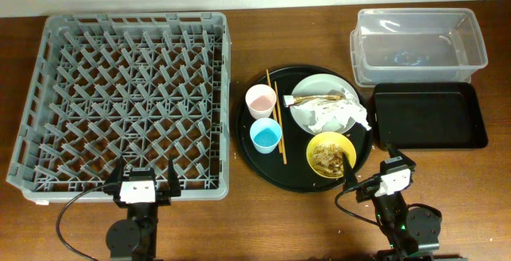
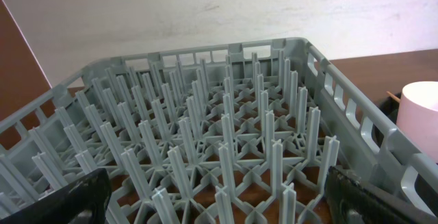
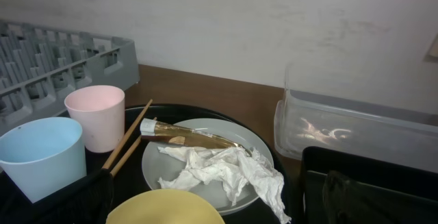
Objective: Sort waste into correct bins and load items into the dishwasher rack
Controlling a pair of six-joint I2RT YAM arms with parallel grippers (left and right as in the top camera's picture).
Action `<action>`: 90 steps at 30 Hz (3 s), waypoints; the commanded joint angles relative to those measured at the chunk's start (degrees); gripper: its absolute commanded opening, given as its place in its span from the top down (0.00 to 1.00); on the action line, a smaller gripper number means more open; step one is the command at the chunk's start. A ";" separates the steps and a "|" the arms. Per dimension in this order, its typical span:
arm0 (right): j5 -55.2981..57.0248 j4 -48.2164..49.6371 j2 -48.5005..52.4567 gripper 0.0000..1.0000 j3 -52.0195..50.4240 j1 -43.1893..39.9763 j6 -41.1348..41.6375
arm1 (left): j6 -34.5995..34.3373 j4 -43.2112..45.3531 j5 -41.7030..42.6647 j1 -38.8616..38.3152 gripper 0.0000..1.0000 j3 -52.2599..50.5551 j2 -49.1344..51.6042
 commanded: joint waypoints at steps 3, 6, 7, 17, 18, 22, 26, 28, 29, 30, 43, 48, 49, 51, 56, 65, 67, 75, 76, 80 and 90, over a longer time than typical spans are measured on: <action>-1.11 -0.04 0.11 0.02 -0.44 0.52 -0.20 | 0.94 -0.11 0.20 0.31 0.00 -0.15 0.22; -1.11 -0.04 0.11 0.02 -0.44 0.52 -0.20 | 0.92 -0.11 0.22 0.33 0.00 -0.15 0.22; -1.09 -0.04 0.11 0.02 -0.44 0.52 -0.20 | 0.94 -0.13 0.22 0.31 0.00 -0.15 0.22; -1.09 -0.04 0.11 0.02 -0.44 0.52 -0.20 | 0.94 -0.13 0.20 0.33 0.00 -0.15 0.22; -1.11 -0.04 0.11 0.01 -0.44 0.52 -0.20 | 0.92 -0.13 0.22 0.31 0.00 -0.15 0.22; -1.11 -0.04 0.11 0.02 -0.44 0.52 -0.20 | 0.92 -0.11 0.22 0.31 0.00 -0.15 0.22; -1.11 -0.04 0.13 0.02 -0.44 0.52 -0.20 | 0.94 -0.11 0.20 0.33 0.00 -0.15 0.22; -1.11 -0.04 0.15 0.01 -0.44 0.52 -0.20 | 0.92 -0.13 0.20 0.31 0.00 -0.15 0.22; -1.11 -0.04 0.15 0.02 -0.44 0.52 -0.20 | 0.92 -0.11 0.20 0.31 0.00 -0.15 0.22; -1.11 -0.04 0.15 0.02 -0.44 0.52 -0.20 | 0.94 -0.11 0.20 0.31 0.00 -0.15 0.22; -1.11 -0.04 0.15 0.02 -0.44 0.52 -0.17 | 0.92 1.38 0.24 0.37 0.00 -0.15 0.22; 0.07 0.13 0.15 0.02 -0.44 0.52 -1.18 | 0.94 0.98 2.86 0.37 0.00 -0.15 0.22; 1.62 0.42 0.15 0.02 -0.44 0.52 -2.97 | 0.94 1.49 4.63 0.37 0.00 -0.15 0.22; 2.62 2.45 0.15 0.02 -0.44 0.52 -3.85 | 0.94 6.38 5.84 0.37 0.00 -0.15 0.22; 3.93 8.37 0.15 0.01 3.58 0.50 -3.85 | 0.92 15.41 8.79 0.37 0.00 1.88 0.22; 5.38 6.91 9.66 0.02 19.19 0.52 -3.85 | 4.00 14.19 8.79 0.37 0.00 15.89 14.93; 5.38 4.00 17.35 0.01 26.01 0.52 -3.85 | 7.30 9.35 8.79 0.37 0.00 24.24 23.06; -0.20 -18.88 45.31 0.01 52.28 0.52 -3.85 | 7.32 -16.24 14.64 0.37 0.00 62.69 61.66; -1.99 -22.91 49.24 0.02 56.08 0.52 -3.82 | 7.30 -15.74 14.91 0.37 0.00 63.25 65.33; -18.16 -26.58 61.29 0.01 63.56 0.52 -3.50 | 7.28 -18.91 23.80 0.37 0.00 63.23 69.59; -8.24 -32.61 66.71 0.02 69.94 0.52 6.16 | 0.15 -28.26 15.19 0.37 0.00 71.87 69.94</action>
